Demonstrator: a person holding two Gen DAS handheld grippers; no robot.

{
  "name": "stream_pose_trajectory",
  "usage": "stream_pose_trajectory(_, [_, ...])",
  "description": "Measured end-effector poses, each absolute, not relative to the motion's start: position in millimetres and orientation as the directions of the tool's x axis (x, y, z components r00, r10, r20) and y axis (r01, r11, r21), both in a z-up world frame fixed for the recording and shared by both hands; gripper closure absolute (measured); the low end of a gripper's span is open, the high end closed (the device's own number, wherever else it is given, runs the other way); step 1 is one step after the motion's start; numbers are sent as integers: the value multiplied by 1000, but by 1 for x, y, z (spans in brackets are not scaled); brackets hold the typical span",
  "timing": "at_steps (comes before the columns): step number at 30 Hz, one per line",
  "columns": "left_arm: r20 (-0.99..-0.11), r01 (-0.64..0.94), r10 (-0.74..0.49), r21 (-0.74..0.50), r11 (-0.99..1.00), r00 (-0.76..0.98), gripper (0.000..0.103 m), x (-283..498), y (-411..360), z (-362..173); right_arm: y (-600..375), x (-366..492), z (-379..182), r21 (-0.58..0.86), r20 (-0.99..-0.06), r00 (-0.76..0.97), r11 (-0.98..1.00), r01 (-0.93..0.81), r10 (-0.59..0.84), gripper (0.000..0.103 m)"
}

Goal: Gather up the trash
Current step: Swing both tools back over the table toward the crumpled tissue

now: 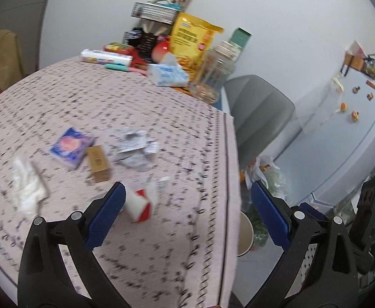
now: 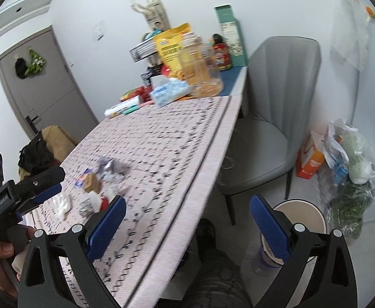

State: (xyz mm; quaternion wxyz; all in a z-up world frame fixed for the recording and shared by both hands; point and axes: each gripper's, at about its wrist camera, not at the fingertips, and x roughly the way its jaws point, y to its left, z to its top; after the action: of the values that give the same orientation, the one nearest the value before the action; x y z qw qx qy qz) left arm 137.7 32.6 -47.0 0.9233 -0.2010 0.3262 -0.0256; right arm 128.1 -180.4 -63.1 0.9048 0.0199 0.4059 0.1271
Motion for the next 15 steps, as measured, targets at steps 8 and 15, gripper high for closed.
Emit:
stream_pose_trajectory(8, [-560, -181, -82, -397, 900, 824, 6, 97, 83, -50, -137, 124, -71, 130, -741, 603, 945, -301, 295, 8])
stream_pose_trajectory(15, [-573, -220, -35, -370, 903, 819, 6, 71, 122, -61, -111, 118, -79, 122, -750, 579, 927, -354, 320, 8])
